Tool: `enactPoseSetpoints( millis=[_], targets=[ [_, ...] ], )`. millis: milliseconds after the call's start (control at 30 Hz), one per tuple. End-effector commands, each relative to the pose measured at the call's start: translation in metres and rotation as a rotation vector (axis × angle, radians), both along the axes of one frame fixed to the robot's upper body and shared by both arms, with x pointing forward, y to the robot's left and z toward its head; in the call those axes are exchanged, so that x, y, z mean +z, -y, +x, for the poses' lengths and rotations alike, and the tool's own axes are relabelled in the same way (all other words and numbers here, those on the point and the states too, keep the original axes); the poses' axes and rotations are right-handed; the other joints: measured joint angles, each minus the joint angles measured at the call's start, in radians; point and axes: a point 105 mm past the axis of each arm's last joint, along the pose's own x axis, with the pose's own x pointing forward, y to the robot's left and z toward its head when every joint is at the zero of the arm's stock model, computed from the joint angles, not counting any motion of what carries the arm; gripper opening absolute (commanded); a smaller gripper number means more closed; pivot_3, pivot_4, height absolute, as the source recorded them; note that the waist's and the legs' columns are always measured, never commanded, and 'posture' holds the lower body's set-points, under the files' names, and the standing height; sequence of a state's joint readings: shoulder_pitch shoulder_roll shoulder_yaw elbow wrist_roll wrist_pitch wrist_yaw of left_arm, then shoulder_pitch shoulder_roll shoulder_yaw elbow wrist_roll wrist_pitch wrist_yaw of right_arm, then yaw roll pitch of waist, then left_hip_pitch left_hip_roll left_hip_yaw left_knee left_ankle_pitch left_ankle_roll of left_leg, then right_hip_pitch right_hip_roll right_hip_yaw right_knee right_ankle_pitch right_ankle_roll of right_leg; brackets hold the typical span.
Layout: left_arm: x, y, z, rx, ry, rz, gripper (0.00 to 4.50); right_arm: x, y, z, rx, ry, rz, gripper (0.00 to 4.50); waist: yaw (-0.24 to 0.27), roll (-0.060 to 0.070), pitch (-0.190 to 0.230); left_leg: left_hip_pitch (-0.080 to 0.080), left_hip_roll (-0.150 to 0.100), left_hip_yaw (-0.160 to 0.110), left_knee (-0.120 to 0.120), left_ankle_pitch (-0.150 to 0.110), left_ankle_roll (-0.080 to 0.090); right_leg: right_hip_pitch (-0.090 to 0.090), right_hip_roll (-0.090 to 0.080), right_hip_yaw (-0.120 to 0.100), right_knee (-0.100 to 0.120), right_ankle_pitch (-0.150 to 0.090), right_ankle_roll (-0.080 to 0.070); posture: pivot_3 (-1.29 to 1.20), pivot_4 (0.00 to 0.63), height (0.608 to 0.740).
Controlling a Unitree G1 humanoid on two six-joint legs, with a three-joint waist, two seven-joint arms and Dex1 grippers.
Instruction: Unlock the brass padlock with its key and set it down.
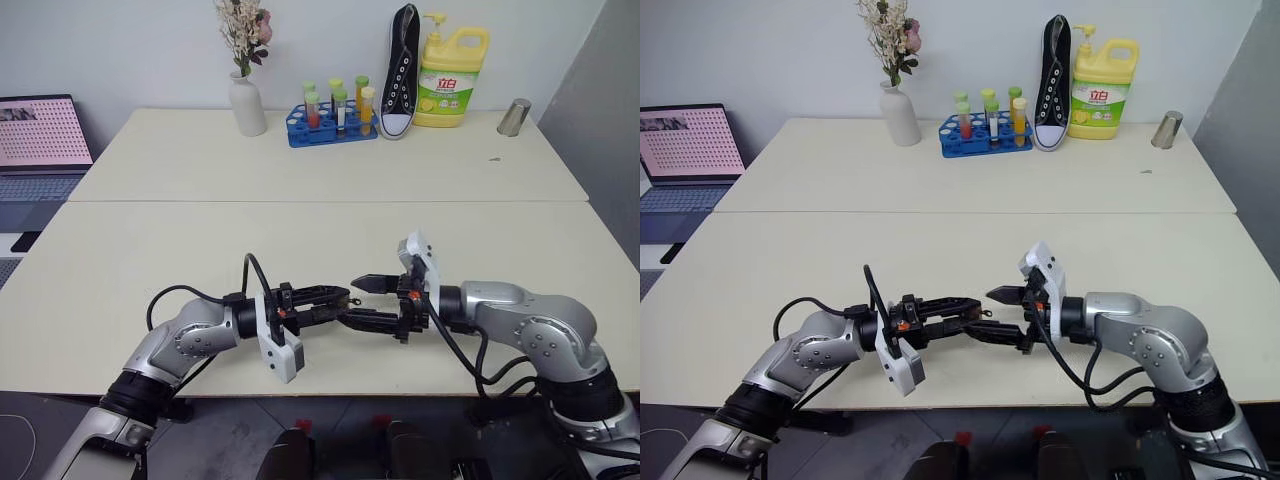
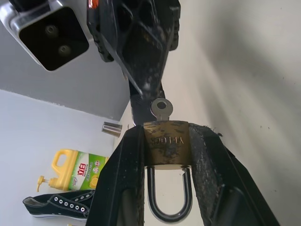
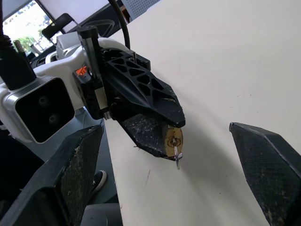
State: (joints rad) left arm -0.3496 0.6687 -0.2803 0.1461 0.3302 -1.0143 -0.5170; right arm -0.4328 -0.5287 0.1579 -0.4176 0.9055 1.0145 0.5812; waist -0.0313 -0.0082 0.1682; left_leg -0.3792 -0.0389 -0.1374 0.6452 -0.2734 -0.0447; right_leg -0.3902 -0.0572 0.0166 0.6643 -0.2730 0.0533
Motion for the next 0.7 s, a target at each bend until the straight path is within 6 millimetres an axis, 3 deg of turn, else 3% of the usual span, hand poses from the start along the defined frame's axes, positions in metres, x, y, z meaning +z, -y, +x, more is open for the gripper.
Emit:
enactPoseSetpoints(
  millis=[33, 67, 167, 500, 700],
  targets=[
    [0.0104, 0.0056, -0.0057, -0.047, 0.033, -0.028, 0.97, 0.0063, -0.0036, 0.003, 0.007, 0.027, 0.013, 4.5, 0.0, 0.0, 0.0, 0.0, 0.0, 0.0, 0.0, 0.0, 0.0, 0.0, 0.0, 0.0, 0.0, 0.0, 0.0, 0.0, 0.15, 0.74],
    [0.0102, 0.0057, -0.0057, -0.047, 0.032, -0.028, 0.97, 0.0057, -0.0045, 0.0036, 0.009, 0.026, 0.012, 4.5, 0.0, 0.0, 0.0, 0.0, 0.0, 0.0, 0.0, 0.0, 0.0, 0.0, 0.0, 0.0, 0.0, 0.0, 0.0, 0.0, 0.15, 0.74],
    [0.0101, 0.0053, -0.006, -0.046, 0.03, -0.029, 0.97, 0.0048, -0.0064, 0.0057, 0.009, 0.023, 0.013, 3.93, -0.001, 0.0, 0.0, 0.0, 0.0, 0.0, 0.0, 0.0, 0.0, 0.0, 0.0, 0.0, 0.0, 0.0, 0.0, 0.0, 0.15, 0.74],
    [0.0097, 0.005, -0.0058, -0.036, 0.025, -0.036, 0.97, 0.006, -0.009, 0.0046, 0.046, 0.037, 0.008, 0.21, -0.001, 0.0, 0.0, 0.0, 0.0, 0.0, 0.0, 0.0, 0.0, 0.0, 0.0, 0.0, 0.0, 0.0, 0.0, 0.0, 0.15, 0.74],
    [0.0109, 0.0046, -0.0056, -0.03, 0.007, -0.063, 0.97, 0.0091, -0.0103, 0.0031, 0.065, 0.049, 0.015, 0.13, -0.001, 0.0, 0.0, 0.0, 0.0, 0.0, 0.0, 0.0, 0.0, 0.0, 0.0, 0.0, 0.0, 0.0, 0.0, 0.0, 0.15, 0.74]
  ],
)
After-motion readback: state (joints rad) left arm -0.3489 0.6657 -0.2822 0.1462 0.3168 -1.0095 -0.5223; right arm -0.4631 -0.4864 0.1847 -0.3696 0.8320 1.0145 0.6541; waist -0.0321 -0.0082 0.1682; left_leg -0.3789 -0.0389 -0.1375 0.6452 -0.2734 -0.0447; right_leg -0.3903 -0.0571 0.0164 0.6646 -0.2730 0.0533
